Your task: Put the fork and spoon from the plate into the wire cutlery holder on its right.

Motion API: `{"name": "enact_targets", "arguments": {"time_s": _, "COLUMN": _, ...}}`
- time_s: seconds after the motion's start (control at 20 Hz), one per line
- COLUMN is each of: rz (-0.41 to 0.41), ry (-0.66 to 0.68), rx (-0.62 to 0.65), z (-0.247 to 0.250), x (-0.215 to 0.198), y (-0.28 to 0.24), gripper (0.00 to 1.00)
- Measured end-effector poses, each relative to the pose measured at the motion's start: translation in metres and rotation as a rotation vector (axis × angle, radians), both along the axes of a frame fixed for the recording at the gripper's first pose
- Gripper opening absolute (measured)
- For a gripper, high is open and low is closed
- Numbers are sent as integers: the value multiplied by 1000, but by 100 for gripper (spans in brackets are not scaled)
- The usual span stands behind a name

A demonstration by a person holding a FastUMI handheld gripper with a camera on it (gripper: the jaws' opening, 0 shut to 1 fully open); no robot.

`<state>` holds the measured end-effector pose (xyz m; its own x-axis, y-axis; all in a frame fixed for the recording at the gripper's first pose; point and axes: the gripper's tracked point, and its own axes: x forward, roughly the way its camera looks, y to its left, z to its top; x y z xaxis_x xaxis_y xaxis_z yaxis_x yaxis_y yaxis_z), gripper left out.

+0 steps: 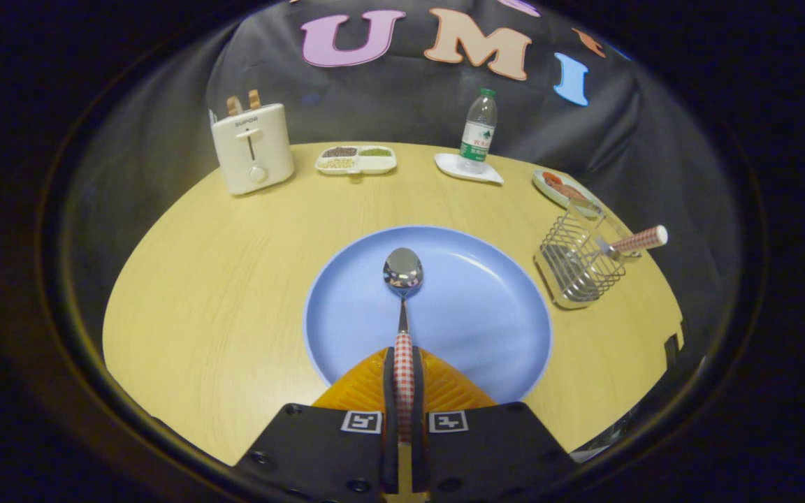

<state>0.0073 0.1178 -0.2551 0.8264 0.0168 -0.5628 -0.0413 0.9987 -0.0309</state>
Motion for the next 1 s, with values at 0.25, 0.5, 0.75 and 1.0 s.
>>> {"name": "enact_targets", "arguments": {"time_s": 0.25, "rz": -22, "ry": -18, "rx": -97, "z": 38, "x": 2, "y": -14, "gripper": 10}}
{"name": "enact_targets", "arguments": {"time_s": 0.5, "rz": -120, "ry": -6, "rx": -107, "z": 80, "x": 8, "y": -45, "gripper": 10}}
{"name": "enact_targets", "arguments": {"time_s": 0.75, "rz": -247, "ry": 53, "rx": -60, "z": 112, "x": 21, "y": -83, "gripper": 10}}
{"name": "enact_targets", "arguments": {"time_s": 1.0, "rz": -342, "ry": 263, "rx": 35, "z": 120, "x": 22, "y": -101, "gripper": 10}}
